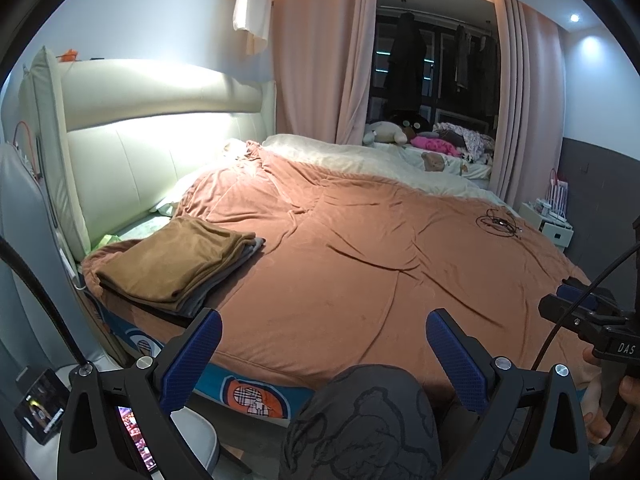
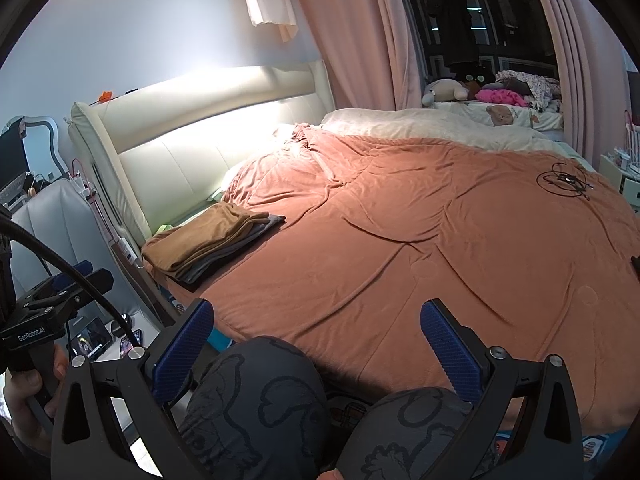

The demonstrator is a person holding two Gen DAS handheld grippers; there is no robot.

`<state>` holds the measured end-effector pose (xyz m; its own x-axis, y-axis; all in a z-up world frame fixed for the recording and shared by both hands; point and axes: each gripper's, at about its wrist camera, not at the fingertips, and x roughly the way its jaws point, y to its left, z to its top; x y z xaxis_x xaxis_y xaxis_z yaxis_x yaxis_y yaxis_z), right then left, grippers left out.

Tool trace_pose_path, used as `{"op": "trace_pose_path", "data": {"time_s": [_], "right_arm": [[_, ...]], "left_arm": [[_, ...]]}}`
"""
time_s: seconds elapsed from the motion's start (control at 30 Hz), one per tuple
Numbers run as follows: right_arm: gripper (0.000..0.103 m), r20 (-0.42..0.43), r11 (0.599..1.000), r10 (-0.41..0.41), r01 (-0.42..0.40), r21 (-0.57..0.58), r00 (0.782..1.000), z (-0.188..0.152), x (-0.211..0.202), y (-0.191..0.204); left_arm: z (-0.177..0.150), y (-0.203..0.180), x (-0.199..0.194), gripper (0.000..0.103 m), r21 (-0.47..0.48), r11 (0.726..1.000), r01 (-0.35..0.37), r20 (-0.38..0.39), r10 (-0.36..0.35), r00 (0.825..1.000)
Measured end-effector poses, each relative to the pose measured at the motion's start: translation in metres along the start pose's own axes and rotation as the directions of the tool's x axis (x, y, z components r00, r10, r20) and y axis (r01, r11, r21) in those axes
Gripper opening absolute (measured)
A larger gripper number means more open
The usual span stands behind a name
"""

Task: Fold small clothes

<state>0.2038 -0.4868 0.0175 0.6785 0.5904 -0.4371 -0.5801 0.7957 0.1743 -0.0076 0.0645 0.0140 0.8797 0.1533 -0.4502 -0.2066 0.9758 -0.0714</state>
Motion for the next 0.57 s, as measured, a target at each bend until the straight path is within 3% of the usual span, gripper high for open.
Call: {"op": "trace_pose_path", "data": {"time_s": [0.57], "right_arm": [[0.103, 0.011, 0.999, -0.050, 0.050, -0.011, 0.999, 0.003, -0.021, -0.003]], "left_arm": [[0.000, 0.000, -0.019, 0.102, 0.013, 1.000, 0.027, 0.027, -0.027, 0.999]]}}
